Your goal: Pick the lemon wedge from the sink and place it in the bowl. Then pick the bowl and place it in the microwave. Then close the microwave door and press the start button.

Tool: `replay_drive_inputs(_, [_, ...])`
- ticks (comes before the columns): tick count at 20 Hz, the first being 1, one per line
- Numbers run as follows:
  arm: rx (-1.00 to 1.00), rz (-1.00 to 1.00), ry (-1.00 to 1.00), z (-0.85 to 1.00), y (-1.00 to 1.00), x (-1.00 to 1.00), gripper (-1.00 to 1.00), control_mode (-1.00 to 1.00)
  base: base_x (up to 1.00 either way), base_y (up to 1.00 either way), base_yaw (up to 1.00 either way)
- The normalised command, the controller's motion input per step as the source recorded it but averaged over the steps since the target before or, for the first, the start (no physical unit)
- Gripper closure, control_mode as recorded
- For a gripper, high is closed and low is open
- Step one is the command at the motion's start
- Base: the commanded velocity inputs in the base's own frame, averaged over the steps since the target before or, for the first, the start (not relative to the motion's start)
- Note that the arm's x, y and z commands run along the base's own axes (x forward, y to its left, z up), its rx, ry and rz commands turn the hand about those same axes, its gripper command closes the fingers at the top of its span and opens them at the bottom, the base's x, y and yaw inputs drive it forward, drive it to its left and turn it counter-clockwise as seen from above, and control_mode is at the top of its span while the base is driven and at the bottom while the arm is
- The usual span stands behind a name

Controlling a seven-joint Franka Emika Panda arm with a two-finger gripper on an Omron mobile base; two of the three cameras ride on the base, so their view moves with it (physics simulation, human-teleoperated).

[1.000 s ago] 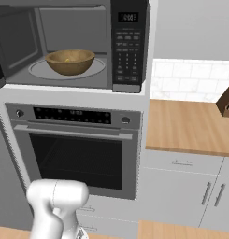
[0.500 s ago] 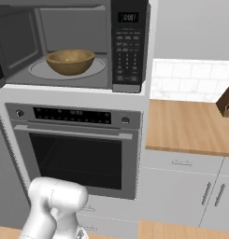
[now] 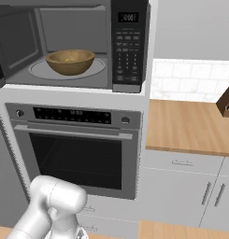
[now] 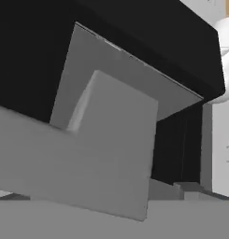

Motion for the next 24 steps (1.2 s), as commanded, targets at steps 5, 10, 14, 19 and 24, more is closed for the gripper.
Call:
replay_drive_inputs(5, [0.07,-0.1,-0.2,0.38,-1.0,0.02,-1.0,-1.0,0.0,0.0,0.0])
replay_drive_inputs(10, [0.1,-0.08,-0.13,0.37,-1.0,0.06,-1.0,-1.0,0.0,0.0,0.0])
replay_drive_inputs(14, [0.07,-0.12,-0.01,0.27,-1.0,0.71,-1.0,-1.0,0.0,0.0,0.0])
replay_drive_inputs(19, [0.03,-0.13,0.0,0.31,-1.0,0.99,-1.0,-1.0,0.0,0.0,0.0])
replay_drive_inputs(24, [0.01,-0.1,0.0,0.39,-1.0,1.0,-1.0,-1.0,0.0,0.0,0.0])
